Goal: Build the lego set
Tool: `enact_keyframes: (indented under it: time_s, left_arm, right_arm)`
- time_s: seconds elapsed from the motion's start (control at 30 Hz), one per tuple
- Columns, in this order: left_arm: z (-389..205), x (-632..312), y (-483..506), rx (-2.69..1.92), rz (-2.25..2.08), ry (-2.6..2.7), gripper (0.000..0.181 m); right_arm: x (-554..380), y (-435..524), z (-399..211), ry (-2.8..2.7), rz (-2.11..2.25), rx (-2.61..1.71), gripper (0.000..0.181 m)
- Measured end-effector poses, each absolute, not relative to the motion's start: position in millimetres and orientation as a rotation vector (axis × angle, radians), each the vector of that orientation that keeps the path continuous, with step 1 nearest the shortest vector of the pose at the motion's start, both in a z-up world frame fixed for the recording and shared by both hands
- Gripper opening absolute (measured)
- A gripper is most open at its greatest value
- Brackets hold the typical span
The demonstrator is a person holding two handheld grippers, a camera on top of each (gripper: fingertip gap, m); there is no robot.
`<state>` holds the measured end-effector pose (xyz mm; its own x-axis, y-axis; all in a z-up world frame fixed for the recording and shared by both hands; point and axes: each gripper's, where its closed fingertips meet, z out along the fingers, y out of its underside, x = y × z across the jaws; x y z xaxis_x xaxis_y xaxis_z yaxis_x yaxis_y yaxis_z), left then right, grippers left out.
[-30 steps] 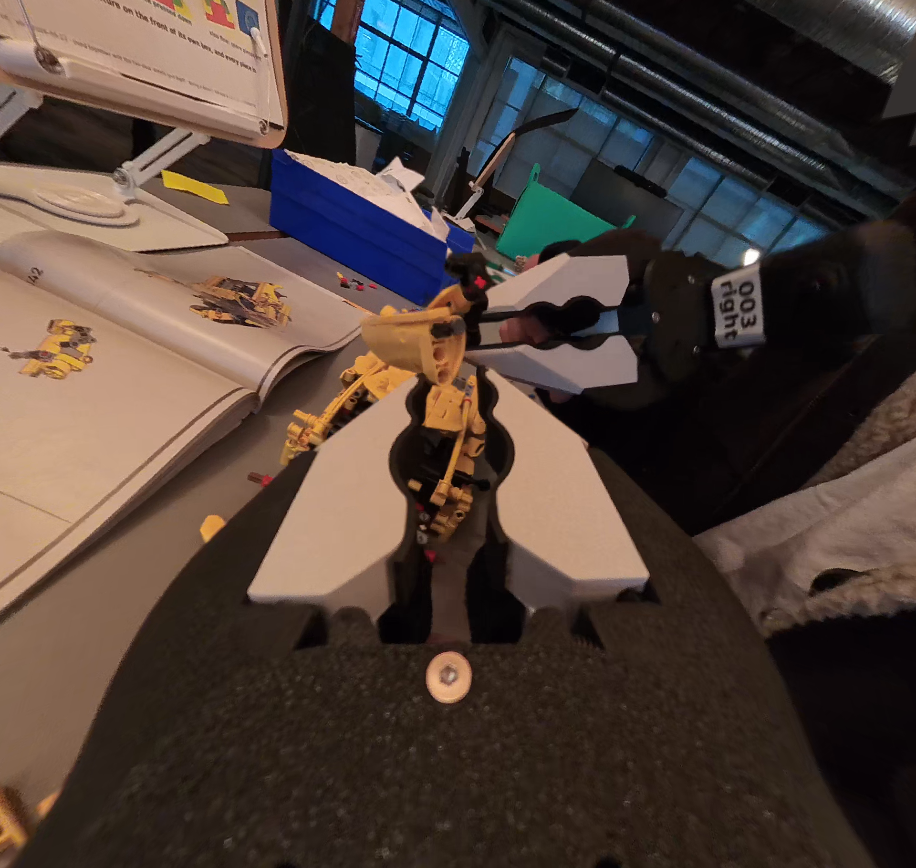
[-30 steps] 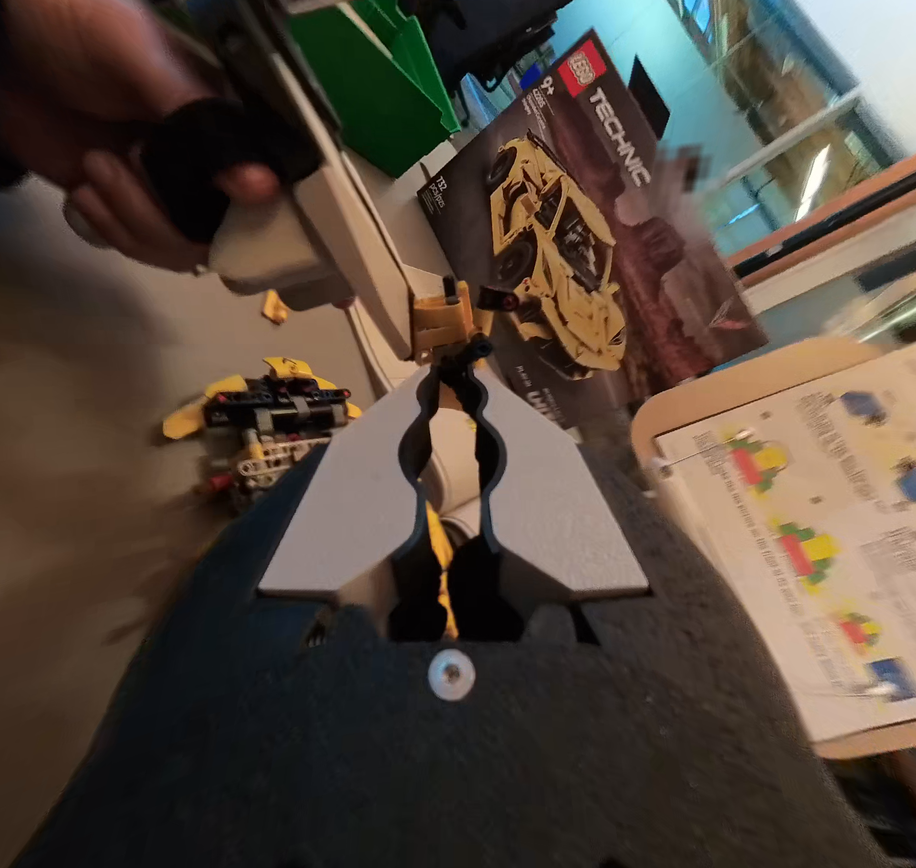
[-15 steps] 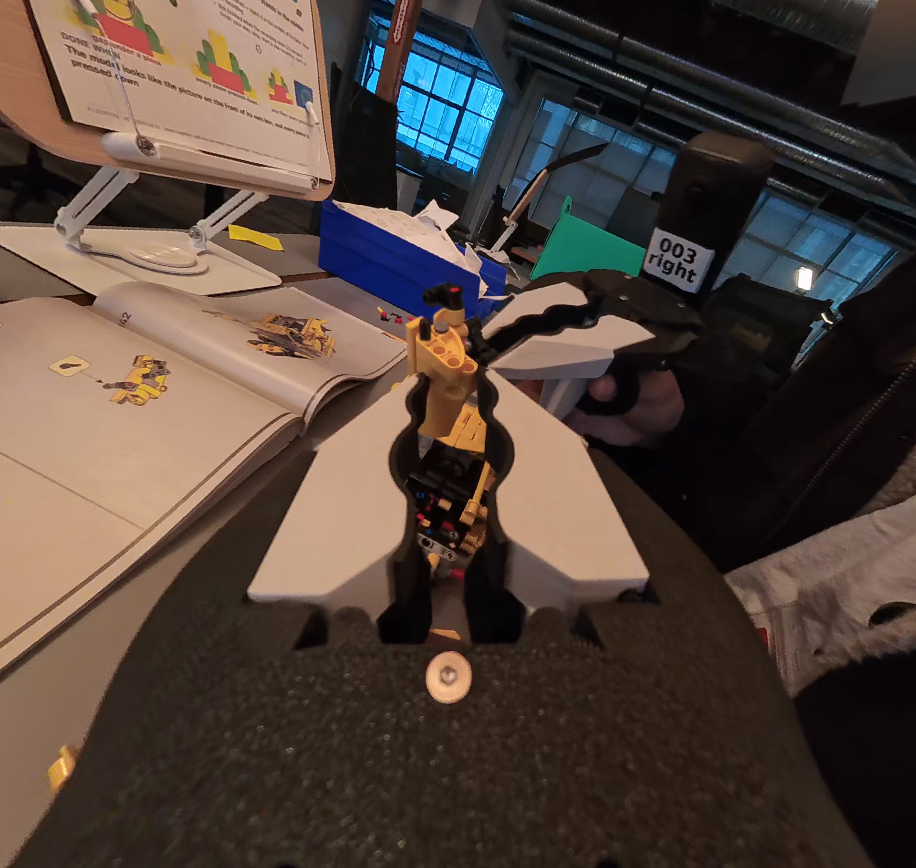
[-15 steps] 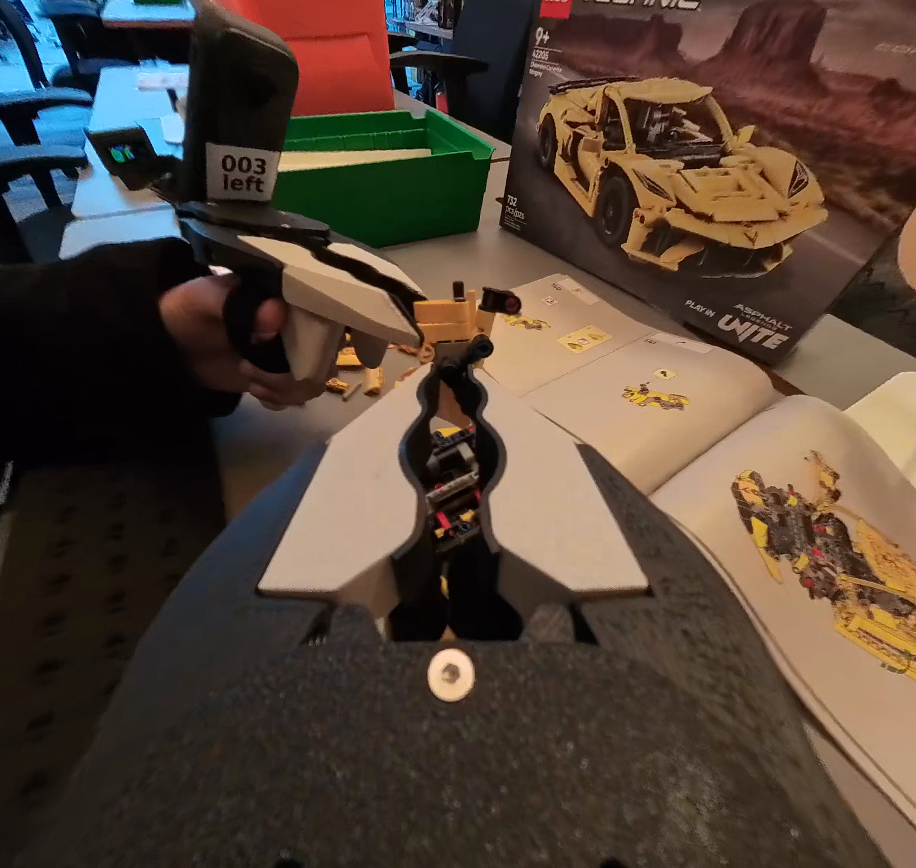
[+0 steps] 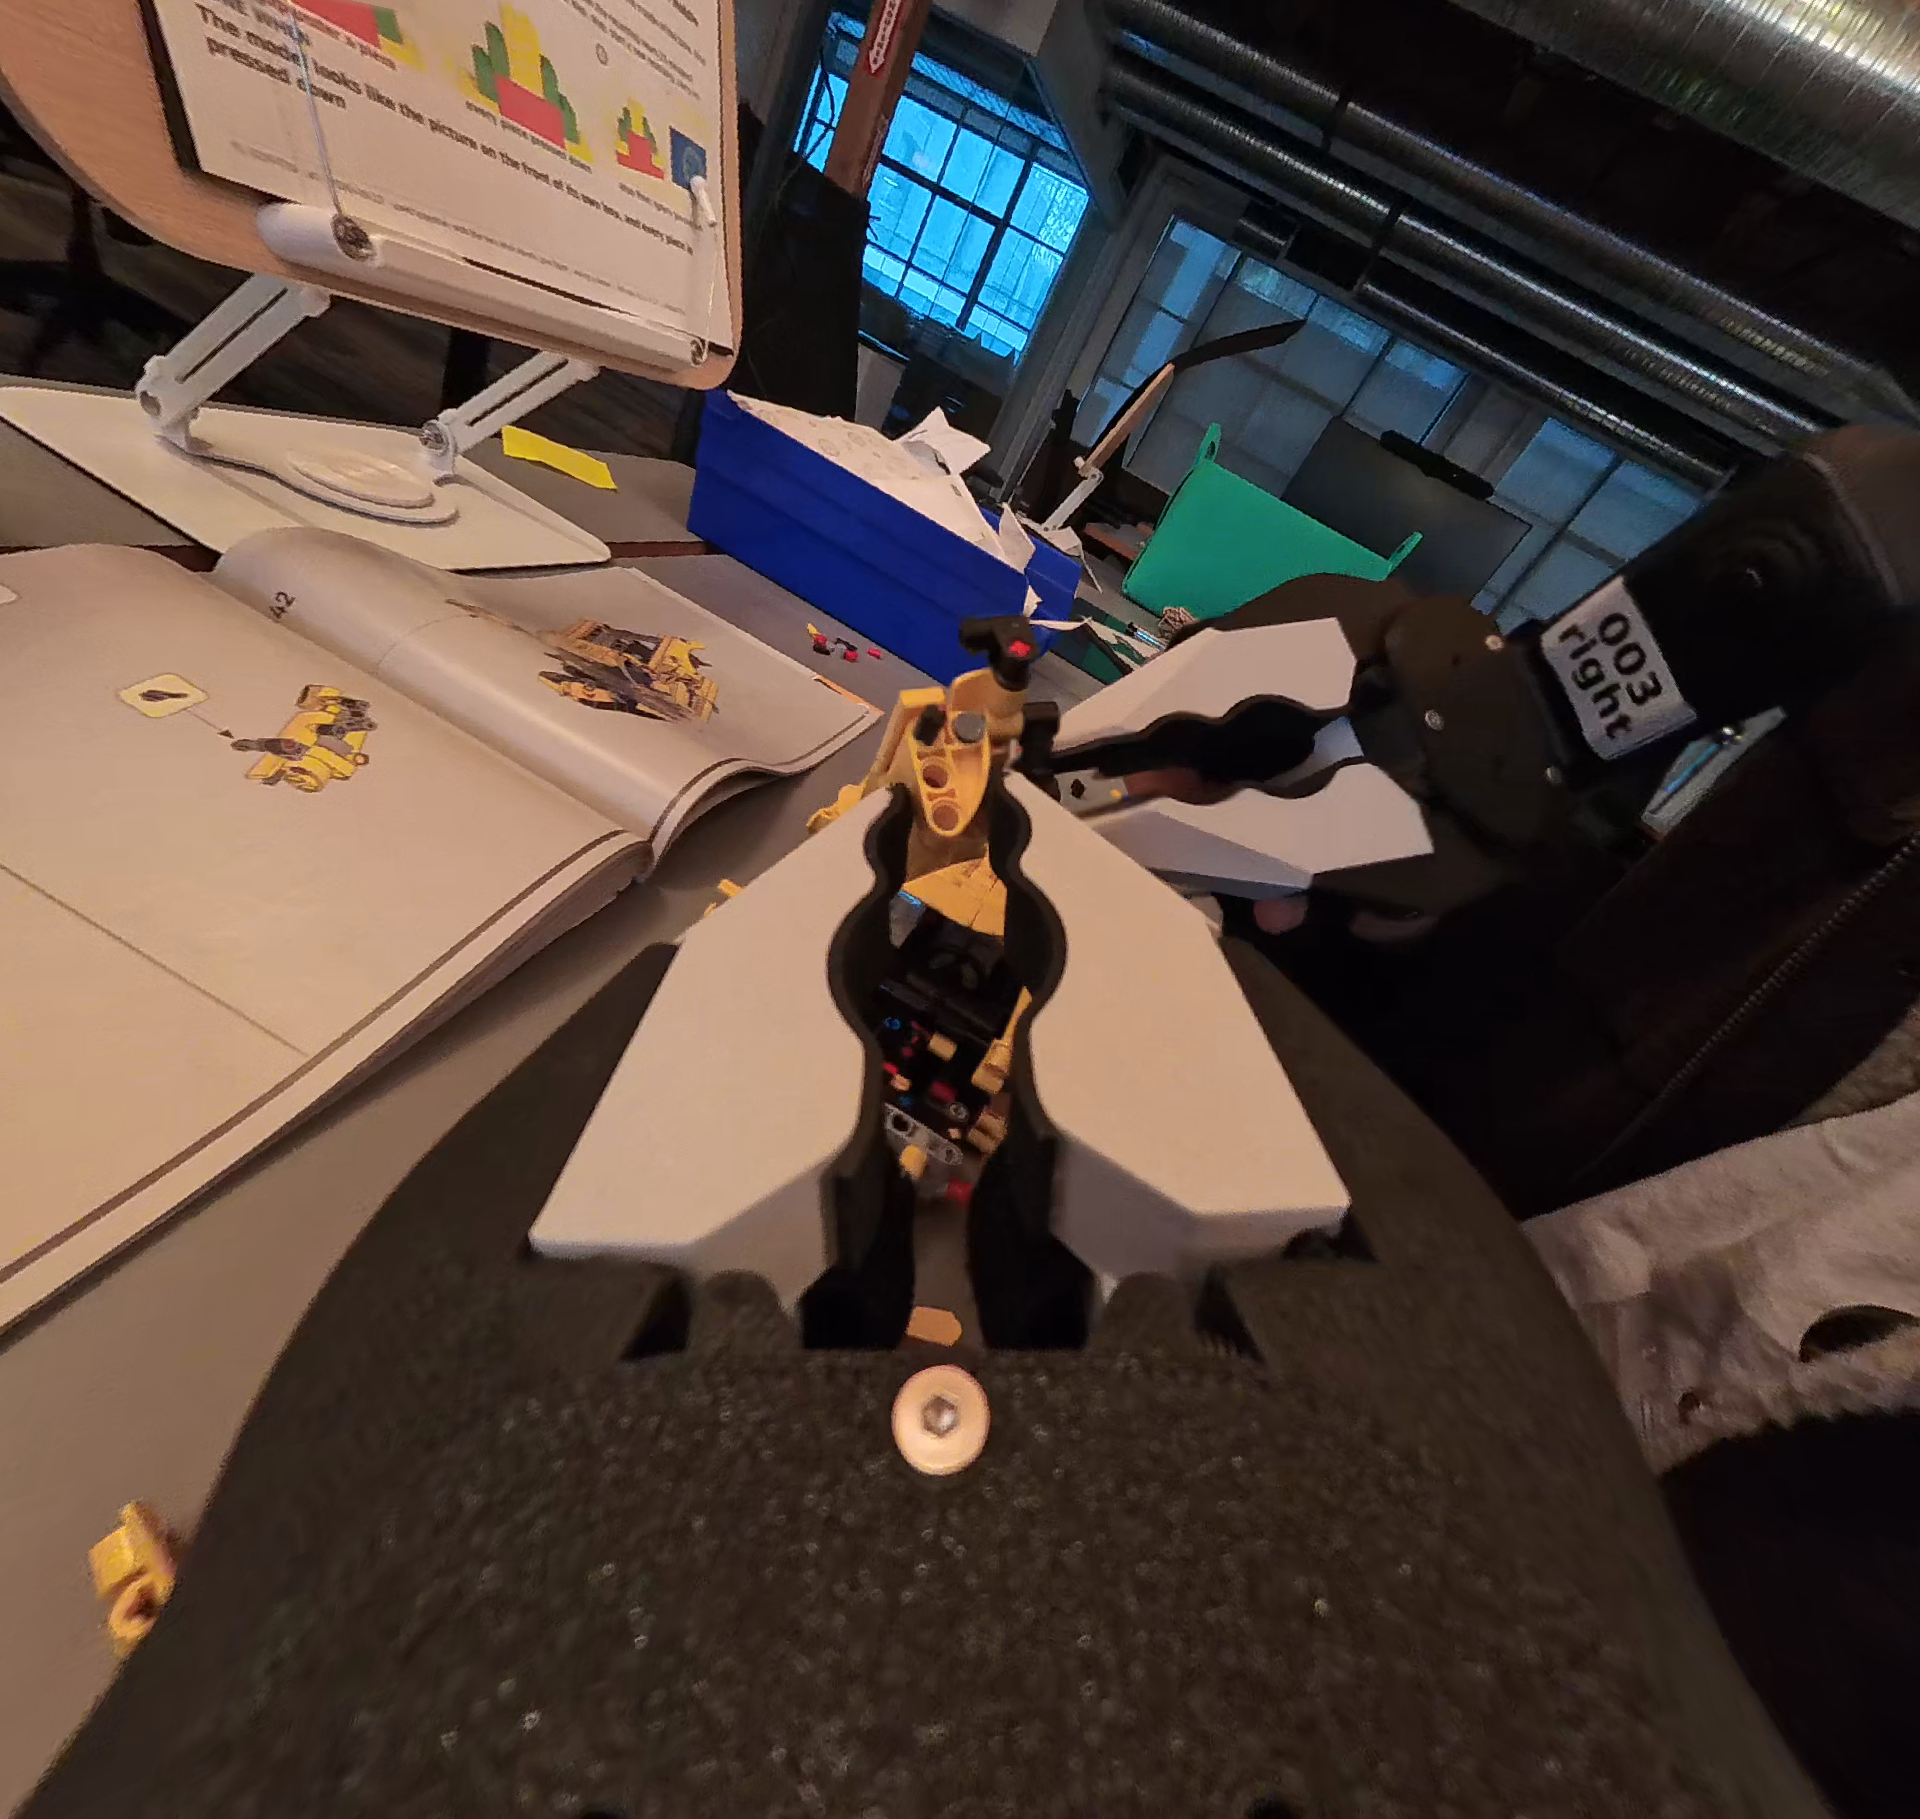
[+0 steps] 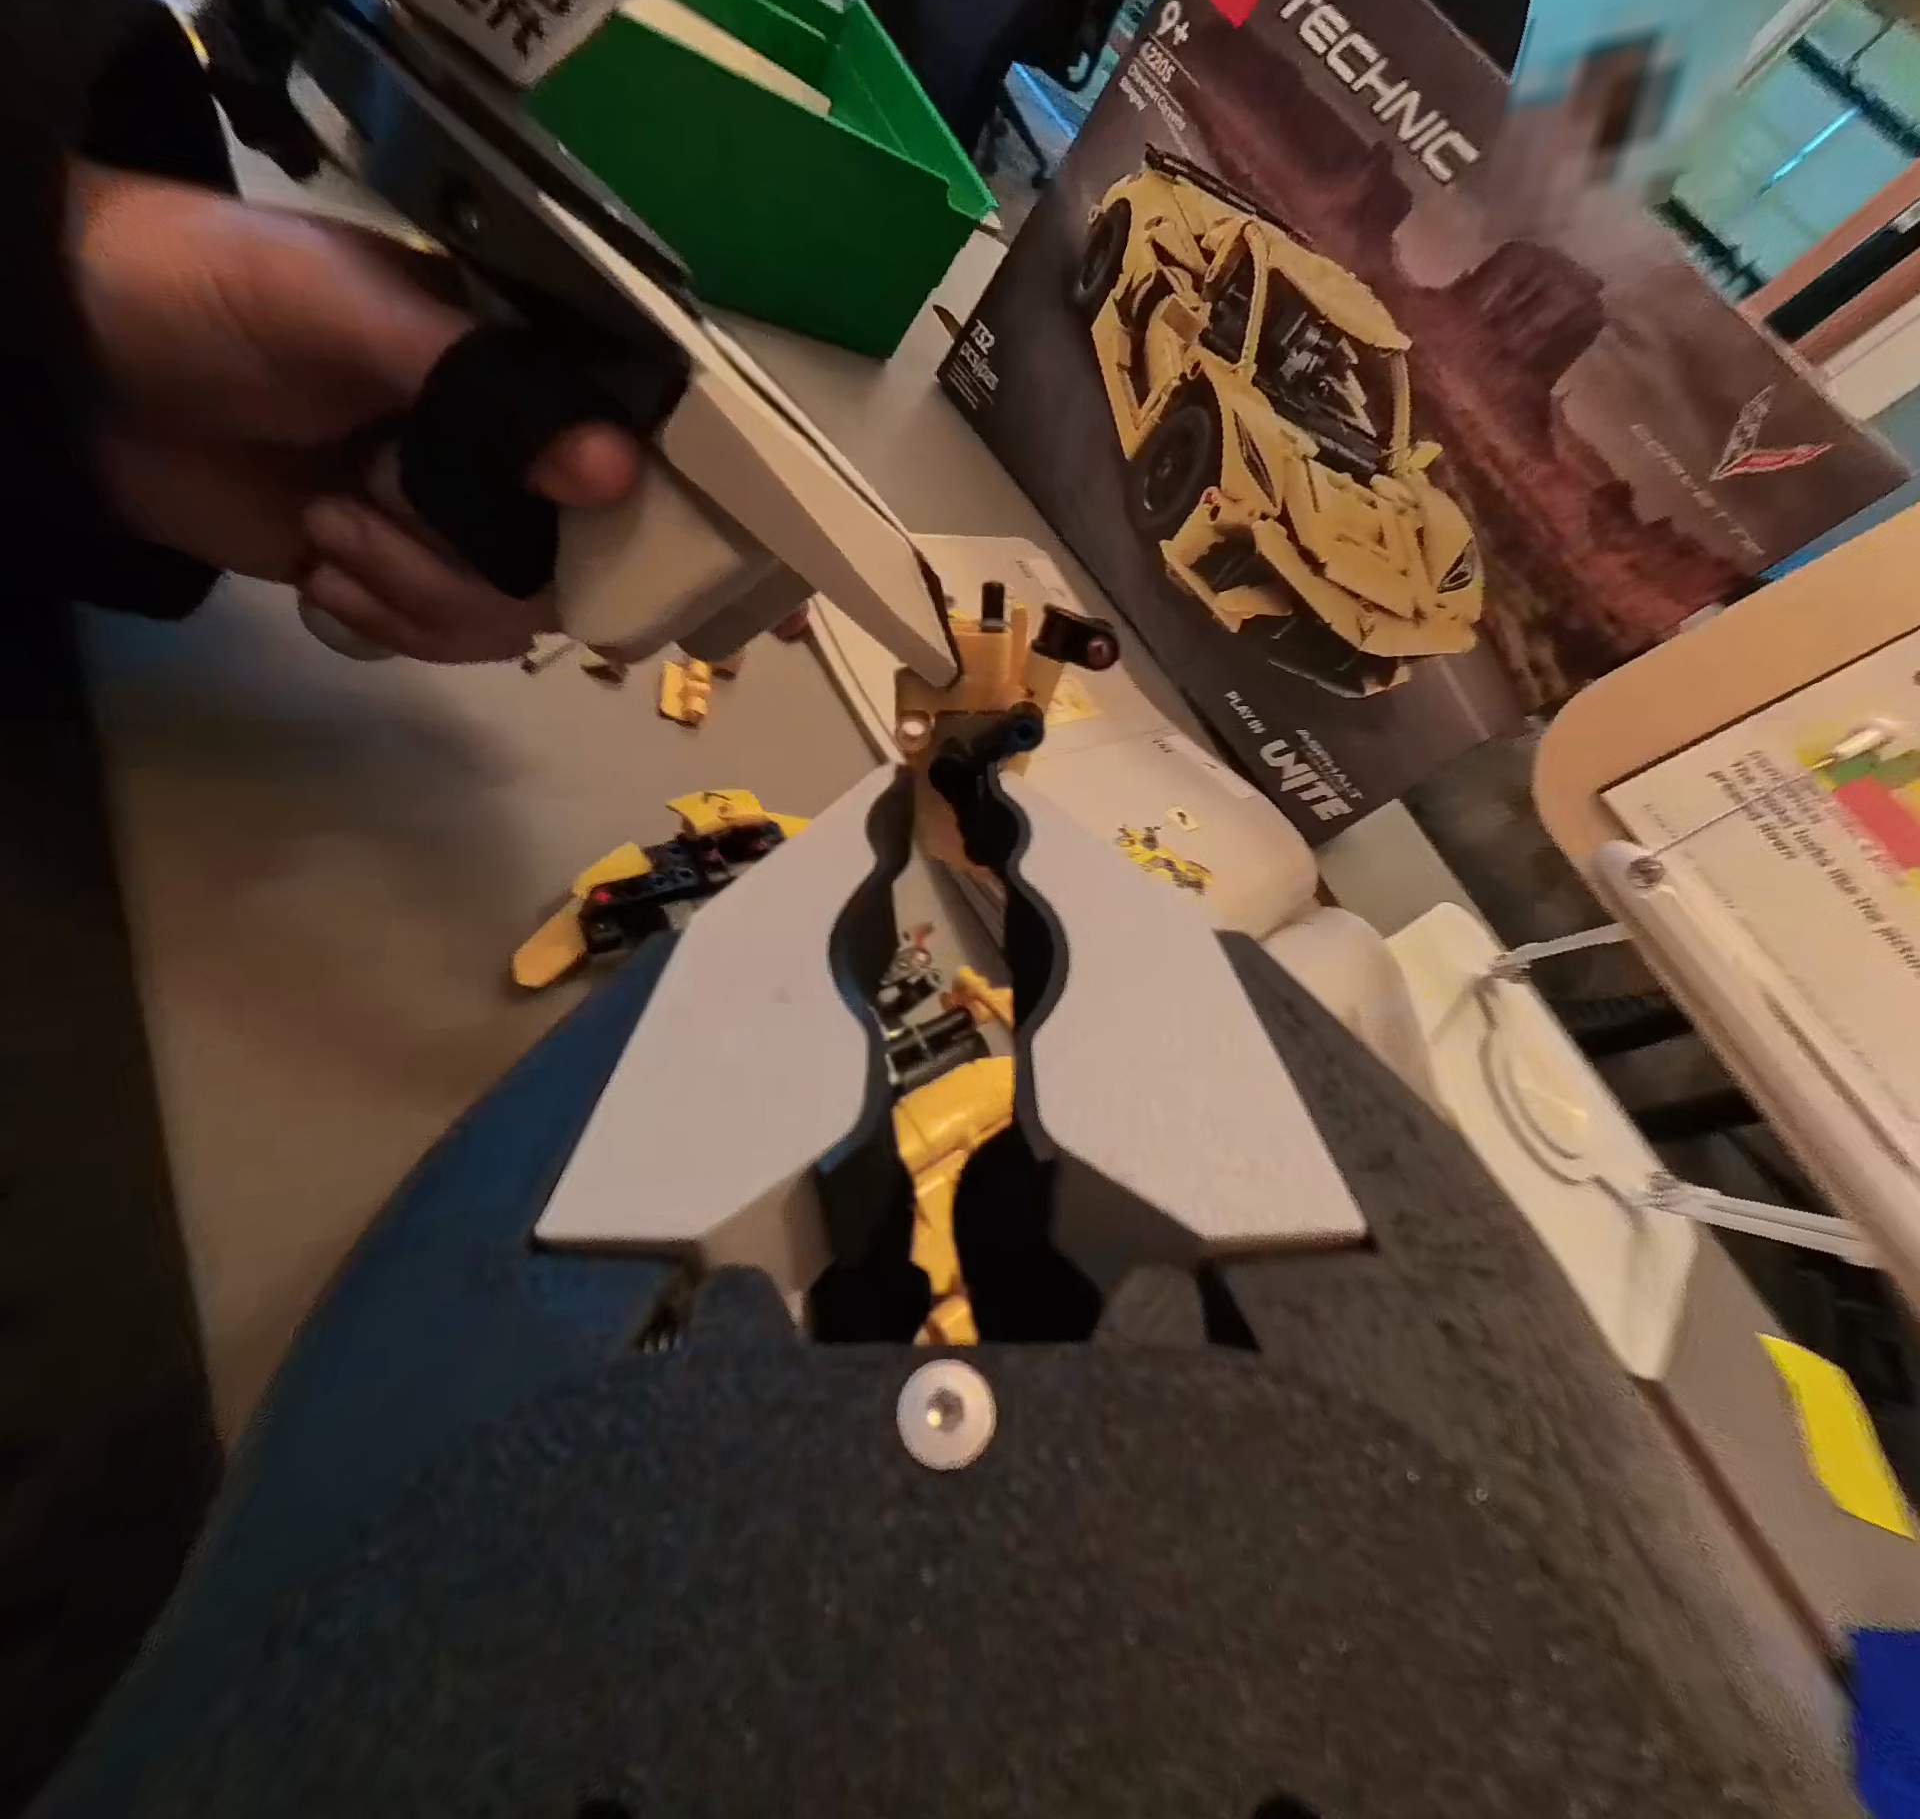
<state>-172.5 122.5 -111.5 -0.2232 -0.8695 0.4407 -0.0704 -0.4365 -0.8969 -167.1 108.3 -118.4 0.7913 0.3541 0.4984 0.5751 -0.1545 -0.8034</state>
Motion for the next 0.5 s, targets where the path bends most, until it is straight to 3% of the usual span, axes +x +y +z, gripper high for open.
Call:
enact_keyframes:
  time_s: [0.1, 0.17, 0.5]
  left_arm:
    - [-113.8, -173.1, 128.0, -1.452, -1.687, 1.134, 0.013]
    - [-113.1, -173.7, 127.7, -1.447, -1.688, 1.135, 0.013]
    - [-114.3, -172.4, 122.5, -1.427, -1.652, 1.176, 0.013]
  right_arm:
    - [-170.8, 106.3, -116.5, -0.665, -0.073, -1.797, 0.034]
    - [-167.6, 106.3, -110.7, -0.603, 0.003, -1.795, 0.038]
    - [-161.8, 114.5, -113.1, -0.507, 0.121, -1.848, 0.013]
